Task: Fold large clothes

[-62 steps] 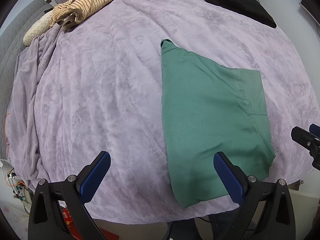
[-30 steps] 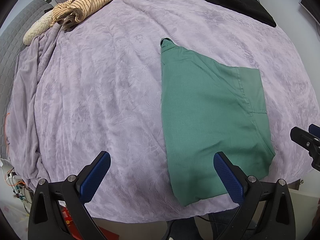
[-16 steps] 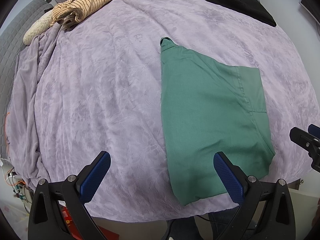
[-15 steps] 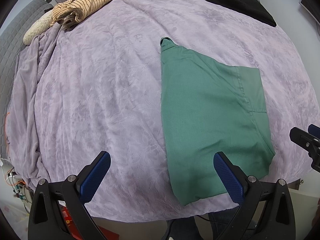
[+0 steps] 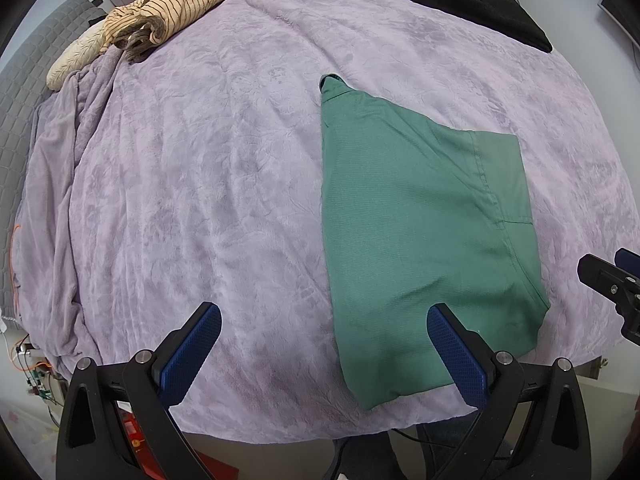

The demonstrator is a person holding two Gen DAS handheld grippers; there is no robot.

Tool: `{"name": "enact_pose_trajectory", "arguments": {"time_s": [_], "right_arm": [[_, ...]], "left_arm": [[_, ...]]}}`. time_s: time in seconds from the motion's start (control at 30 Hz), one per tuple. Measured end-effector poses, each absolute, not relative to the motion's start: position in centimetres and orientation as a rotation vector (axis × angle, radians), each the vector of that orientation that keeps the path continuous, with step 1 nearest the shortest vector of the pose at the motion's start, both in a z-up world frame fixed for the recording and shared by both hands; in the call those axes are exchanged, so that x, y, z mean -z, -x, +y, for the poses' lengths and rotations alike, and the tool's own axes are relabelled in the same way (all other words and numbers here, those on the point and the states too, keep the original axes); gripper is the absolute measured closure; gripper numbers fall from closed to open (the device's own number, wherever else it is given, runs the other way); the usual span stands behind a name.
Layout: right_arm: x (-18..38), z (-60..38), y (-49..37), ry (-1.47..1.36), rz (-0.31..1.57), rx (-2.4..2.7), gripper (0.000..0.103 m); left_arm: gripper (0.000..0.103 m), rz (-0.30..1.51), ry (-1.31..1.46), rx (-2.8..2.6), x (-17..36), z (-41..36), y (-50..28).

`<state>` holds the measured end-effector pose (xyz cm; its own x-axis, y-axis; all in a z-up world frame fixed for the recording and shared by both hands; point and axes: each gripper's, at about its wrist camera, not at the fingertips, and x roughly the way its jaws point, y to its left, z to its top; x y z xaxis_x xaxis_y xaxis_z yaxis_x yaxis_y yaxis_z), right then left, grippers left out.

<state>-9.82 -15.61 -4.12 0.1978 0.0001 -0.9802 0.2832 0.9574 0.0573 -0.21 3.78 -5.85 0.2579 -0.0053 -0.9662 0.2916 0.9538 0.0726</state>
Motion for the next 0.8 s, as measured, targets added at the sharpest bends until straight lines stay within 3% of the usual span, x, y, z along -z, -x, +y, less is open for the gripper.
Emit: {"name": "enact_pose_trajectory", "arguments": {"time_s": [0.8], "right_arm": [[4.28, -15.32, 9.84, -0.249, 1.371, 0.200, 0.015]], "left_arm": [[0.000, 1.304, -0.248, 0.188, 6.04, 4.49, 0.44]]}}
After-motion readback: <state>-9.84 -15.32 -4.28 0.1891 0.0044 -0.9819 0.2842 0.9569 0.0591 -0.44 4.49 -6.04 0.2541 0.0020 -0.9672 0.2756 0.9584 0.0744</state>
